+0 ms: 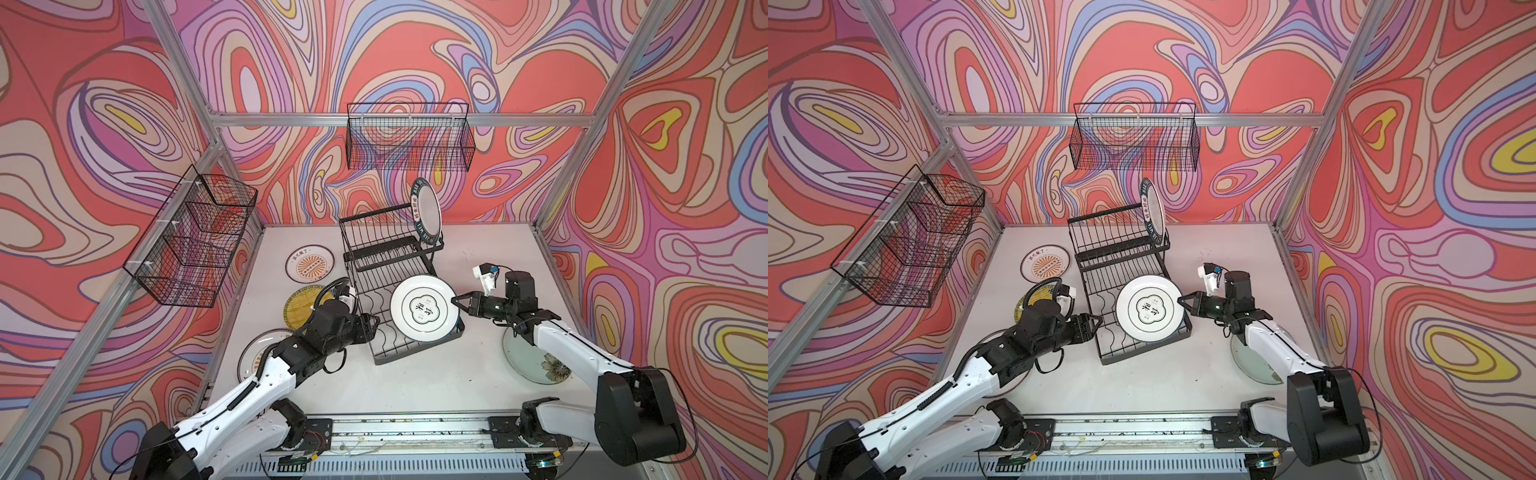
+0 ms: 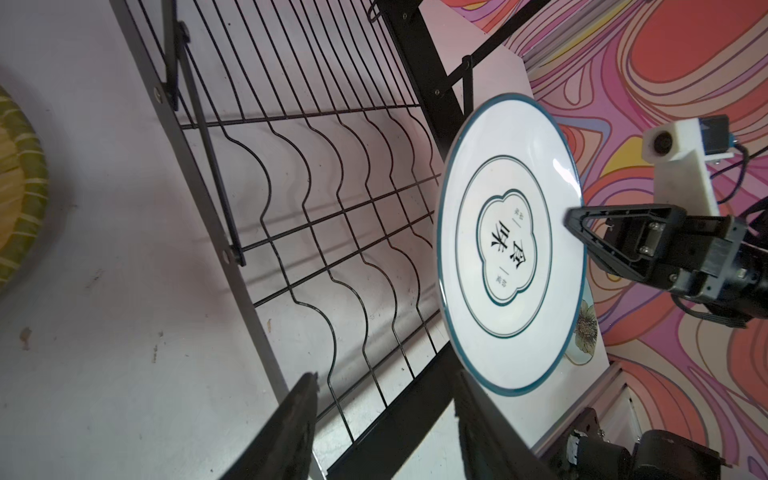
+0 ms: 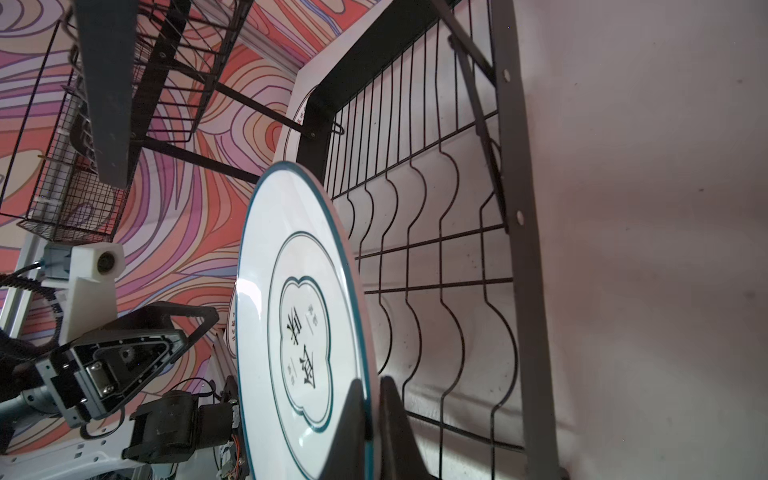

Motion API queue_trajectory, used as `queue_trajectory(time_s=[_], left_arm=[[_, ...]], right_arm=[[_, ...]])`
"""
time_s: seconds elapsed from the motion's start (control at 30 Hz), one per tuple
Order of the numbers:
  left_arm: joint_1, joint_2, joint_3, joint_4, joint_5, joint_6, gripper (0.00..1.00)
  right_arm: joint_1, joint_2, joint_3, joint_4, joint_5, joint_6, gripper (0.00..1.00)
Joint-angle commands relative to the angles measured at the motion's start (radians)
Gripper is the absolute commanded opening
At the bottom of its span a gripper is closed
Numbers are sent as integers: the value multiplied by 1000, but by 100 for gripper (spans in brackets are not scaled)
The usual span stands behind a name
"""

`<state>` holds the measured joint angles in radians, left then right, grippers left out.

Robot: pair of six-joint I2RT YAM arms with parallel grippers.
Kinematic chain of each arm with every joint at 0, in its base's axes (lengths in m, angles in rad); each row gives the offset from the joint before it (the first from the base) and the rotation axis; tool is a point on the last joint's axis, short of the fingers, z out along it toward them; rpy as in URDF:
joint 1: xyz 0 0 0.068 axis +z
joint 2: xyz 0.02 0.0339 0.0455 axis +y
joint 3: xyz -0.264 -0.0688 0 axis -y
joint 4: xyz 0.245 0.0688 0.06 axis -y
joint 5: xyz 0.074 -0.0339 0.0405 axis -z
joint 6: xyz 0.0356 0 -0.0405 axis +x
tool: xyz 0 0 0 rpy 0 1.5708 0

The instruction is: Load the plates into the dish rack

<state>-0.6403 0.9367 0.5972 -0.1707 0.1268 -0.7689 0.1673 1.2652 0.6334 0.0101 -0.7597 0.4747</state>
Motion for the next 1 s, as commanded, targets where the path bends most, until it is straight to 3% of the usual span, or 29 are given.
queue_trajectory(time_s=[0.0, 0.3, 0.97], left_arm=[[7, 26, -13, 88, 53, -35, 55], [7, 82, -12, 156, 74, -55, 53], [7, 105, 4, 171, 87, -64, 45]], right_arm=[[42, 7, -8, 122, -38, 53, 0], [140, 48, -27, 230, -32, 113, 0], [146, 94, -32, 309, -58, 154, 0]])
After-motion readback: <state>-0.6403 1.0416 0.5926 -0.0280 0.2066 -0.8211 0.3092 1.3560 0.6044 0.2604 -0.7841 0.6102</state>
